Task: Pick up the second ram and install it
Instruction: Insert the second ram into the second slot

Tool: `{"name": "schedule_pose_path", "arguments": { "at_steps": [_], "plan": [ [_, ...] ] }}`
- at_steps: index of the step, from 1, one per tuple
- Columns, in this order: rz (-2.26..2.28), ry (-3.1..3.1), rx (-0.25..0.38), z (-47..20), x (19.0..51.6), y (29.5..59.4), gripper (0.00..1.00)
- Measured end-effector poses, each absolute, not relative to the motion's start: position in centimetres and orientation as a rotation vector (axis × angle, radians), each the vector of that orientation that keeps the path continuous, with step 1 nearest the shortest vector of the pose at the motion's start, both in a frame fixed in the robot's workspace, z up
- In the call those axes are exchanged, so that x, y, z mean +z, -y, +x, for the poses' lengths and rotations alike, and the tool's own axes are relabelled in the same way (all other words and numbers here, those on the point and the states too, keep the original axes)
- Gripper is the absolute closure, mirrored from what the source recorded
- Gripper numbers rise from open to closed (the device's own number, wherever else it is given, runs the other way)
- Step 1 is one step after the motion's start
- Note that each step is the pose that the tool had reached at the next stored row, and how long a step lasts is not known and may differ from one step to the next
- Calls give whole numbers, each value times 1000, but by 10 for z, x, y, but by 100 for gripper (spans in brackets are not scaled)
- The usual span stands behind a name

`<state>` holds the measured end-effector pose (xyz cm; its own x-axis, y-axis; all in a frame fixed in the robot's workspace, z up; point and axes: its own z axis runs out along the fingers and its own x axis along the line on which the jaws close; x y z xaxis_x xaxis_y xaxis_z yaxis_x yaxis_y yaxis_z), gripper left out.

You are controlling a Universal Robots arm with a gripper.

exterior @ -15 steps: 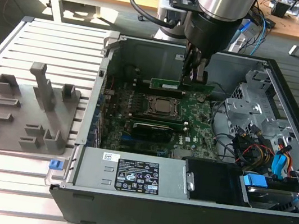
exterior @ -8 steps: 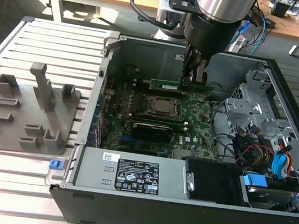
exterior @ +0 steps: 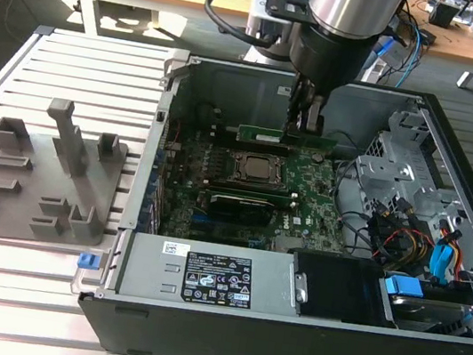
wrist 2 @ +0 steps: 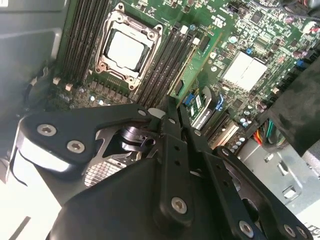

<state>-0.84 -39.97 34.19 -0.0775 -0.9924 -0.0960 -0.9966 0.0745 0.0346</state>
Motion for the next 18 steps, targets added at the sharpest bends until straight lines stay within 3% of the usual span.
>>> {"name": "schedule_pose_path", "arguments": {
  "at_steps": [18],
  "plan": [
    [-2101, -2268, 140, -8, 327, 375, 86]
  ]
}}
